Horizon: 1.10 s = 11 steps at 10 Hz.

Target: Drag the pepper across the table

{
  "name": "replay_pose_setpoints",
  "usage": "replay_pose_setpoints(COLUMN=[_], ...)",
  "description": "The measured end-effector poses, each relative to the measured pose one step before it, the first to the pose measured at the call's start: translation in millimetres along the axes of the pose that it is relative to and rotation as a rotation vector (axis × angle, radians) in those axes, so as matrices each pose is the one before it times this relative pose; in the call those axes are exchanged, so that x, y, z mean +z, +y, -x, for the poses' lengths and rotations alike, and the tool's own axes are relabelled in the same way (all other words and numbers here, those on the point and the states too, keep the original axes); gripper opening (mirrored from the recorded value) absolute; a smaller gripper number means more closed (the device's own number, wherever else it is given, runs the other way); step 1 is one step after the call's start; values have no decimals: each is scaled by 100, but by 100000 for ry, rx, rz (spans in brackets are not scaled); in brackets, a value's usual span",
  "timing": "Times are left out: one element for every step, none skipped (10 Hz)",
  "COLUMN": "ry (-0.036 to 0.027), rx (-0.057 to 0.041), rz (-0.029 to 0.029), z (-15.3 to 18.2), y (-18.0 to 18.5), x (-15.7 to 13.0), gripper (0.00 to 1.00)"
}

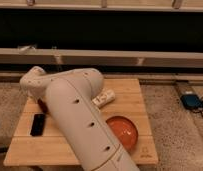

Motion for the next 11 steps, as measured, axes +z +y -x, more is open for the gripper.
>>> replay_pose_setpoints(ry=[-170, -199, -197, -125, -137, -180, -156, -246, -602, 275, 128], rx=[-396, -424, -648, -443, -771, -590, -488, -424, -527, 319, 65], rz=[291, 303, 349, 237, 271, 210, 87, 71, 278, 784, -74], z=[229, 296, 362, 239, 307, 284, 211, 194, 383, 277, -4], y=[265, 328, 409, 306, 429, 332, 225, 201, 332, 278, -49], x=[69, 64, 113, 53, 105, 41, 33, 19, -148, -192, -29], gripper=[56, 56, 56, 56, 56, 56, 56, 56, 57, 59, 59])
